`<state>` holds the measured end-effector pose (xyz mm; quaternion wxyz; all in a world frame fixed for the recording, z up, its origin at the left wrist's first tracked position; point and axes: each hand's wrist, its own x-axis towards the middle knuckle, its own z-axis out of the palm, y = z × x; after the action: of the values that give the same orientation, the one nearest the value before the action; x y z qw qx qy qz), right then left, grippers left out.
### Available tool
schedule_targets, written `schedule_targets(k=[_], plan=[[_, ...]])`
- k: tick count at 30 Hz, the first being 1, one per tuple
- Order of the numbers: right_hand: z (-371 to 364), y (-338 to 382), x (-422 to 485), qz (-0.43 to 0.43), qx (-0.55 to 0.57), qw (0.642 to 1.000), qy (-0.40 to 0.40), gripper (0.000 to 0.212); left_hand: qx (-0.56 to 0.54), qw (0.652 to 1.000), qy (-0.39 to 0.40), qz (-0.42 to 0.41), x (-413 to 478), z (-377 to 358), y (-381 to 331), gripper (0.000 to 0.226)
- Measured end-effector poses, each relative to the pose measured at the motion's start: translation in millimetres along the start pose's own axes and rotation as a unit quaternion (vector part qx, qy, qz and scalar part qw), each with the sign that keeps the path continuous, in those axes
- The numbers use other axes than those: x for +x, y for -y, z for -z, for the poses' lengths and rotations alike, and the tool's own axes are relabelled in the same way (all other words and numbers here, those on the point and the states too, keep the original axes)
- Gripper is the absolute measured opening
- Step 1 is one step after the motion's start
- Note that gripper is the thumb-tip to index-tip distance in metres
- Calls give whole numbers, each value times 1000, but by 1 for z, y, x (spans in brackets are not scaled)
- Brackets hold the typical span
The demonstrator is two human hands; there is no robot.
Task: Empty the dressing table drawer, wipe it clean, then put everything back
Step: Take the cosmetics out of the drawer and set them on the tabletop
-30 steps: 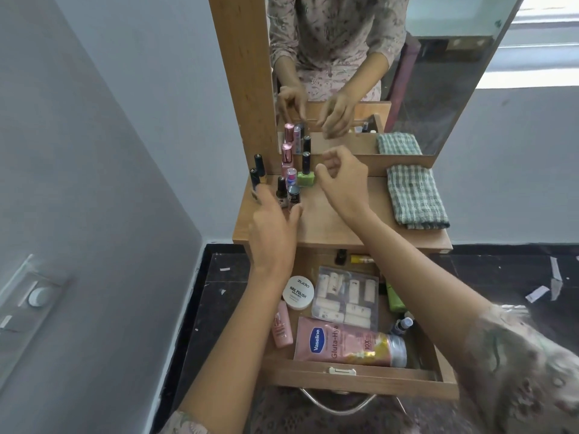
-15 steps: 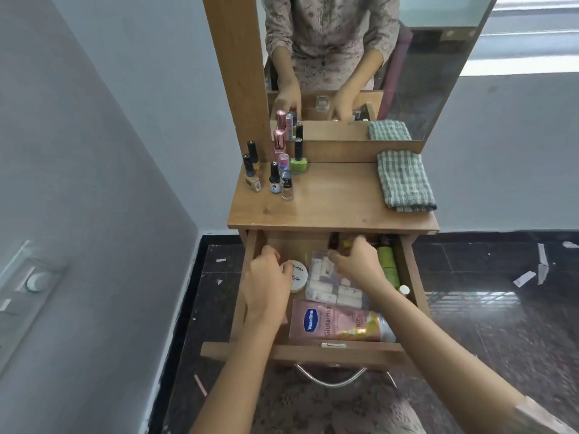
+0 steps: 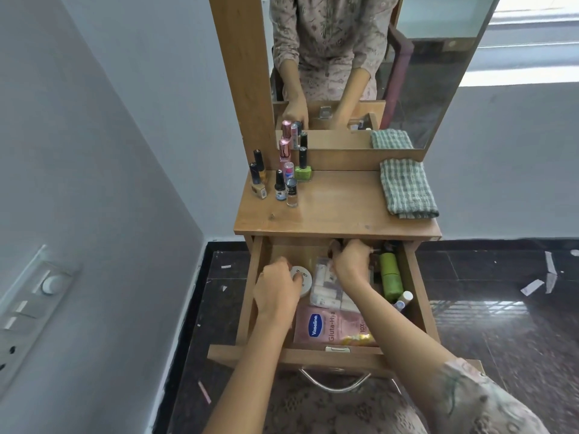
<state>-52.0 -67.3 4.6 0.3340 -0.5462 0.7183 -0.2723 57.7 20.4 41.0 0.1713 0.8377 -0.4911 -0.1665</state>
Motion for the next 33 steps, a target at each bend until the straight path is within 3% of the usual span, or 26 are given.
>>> schedule_targets(k=[3,6,9,14,18,27,33], plan=[[3,-9,-8,37,-27,999,-6,23,4,1000,-5,11,-2,4,8,27],[13,-16,-20,143,-39,989,-11,12,-2,1000,-5,23,-4,4,15,26],[27,-12,-34,250,-101,963,-15,16,7,999,-10,30,-6,4,17,24],[52,30,-35,357,-28,931,-74,15,77,995,17,58,-6,2,18,19],[58,73,3,337,27,933,-121,15,131,990,29,48,-10,-6,20,23],[36,103,53,275,-31,960,-48,21,149,981,100,68,-1,-19,21,56],[27,106,53,259,-13,965,-28,18,180,974,113,77,7,-23,21,51]])
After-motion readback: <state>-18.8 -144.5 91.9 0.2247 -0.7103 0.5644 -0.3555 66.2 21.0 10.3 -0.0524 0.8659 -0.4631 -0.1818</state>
